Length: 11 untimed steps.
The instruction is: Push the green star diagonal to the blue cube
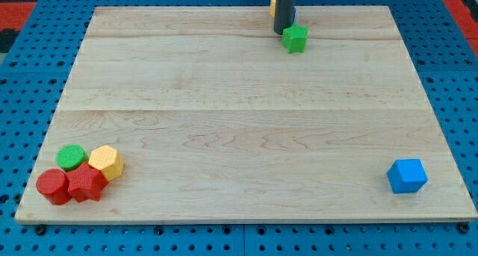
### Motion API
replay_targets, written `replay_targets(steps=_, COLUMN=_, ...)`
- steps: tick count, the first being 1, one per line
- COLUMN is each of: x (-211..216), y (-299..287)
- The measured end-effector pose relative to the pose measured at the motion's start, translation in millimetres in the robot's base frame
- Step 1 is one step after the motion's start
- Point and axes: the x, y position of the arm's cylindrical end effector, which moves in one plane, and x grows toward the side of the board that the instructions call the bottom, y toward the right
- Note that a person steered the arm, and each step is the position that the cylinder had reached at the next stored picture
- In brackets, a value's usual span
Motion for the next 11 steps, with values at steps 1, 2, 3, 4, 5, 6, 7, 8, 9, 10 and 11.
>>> replay_targets(steps=1, x=19, y=16)
replay_targets(steps=2, x=34, y=56)
replay_targets(steps=3, x=33, y=109)
replay_targets(steps=4, x=44, y=116)
replay_targets(steps=5, x=57, y=78)
replay_targets(steps=6, x=43, y=58)
replay_targets(steps=7, x=34, y=35)
replay_targets(steps=8, x=39, y=18)
replay_targets(steps=9, x=58, y=26)
replay_targets(steps=10, x=73, y=43)
replay_targets(steps=11, x=74, y=69)
